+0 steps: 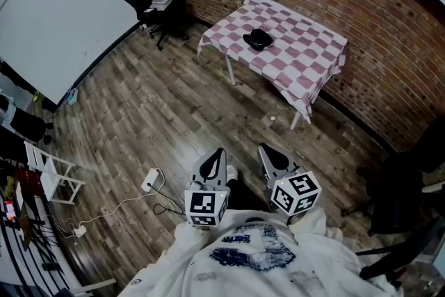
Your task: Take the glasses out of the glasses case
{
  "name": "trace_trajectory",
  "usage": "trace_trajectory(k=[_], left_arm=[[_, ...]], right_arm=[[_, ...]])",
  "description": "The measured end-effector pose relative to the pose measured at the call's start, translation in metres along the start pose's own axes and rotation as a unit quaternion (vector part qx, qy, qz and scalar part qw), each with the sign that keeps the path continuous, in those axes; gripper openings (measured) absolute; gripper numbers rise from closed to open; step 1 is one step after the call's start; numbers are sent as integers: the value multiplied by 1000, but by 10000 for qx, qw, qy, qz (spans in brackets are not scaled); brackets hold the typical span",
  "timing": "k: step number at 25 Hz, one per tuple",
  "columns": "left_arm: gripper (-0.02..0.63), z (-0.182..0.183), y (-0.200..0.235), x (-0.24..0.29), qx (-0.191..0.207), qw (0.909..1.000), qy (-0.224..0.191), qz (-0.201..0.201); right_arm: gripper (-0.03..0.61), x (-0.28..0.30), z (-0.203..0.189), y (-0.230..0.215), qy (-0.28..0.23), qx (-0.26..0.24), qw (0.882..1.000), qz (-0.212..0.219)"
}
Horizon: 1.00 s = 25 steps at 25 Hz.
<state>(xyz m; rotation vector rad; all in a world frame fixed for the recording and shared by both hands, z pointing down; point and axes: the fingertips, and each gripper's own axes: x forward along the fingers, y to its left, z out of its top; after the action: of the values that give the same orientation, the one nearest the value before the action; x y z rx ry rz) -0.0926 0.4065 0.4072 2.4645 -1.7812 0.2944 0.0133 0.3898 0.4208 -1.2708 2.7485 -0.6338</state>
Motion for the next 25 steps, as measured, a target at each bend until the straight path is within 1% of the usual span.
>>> trace_trajectory(k=[5,9,14,19,25], left_arm=[[9,-4,19,42,-113,9997,103,-166],[9,-2,41,80,-144,9993,142,-302],[9,9,80,127,-144,9990,152,-406],[9,8,127,167,-275,9983,259,-437],[9,19,167,219,-257,9973,243,-636]], right_arm=[[14,33,-1,-22,174,39,9997,-190],[14,68,9,-42,198,64,9991,-372],[14,121,23,-57,250,93,9983,-509],[14,175,33,-67,342,97,9975,-614],[14,235,53,-85,301,119,9963,-801]])
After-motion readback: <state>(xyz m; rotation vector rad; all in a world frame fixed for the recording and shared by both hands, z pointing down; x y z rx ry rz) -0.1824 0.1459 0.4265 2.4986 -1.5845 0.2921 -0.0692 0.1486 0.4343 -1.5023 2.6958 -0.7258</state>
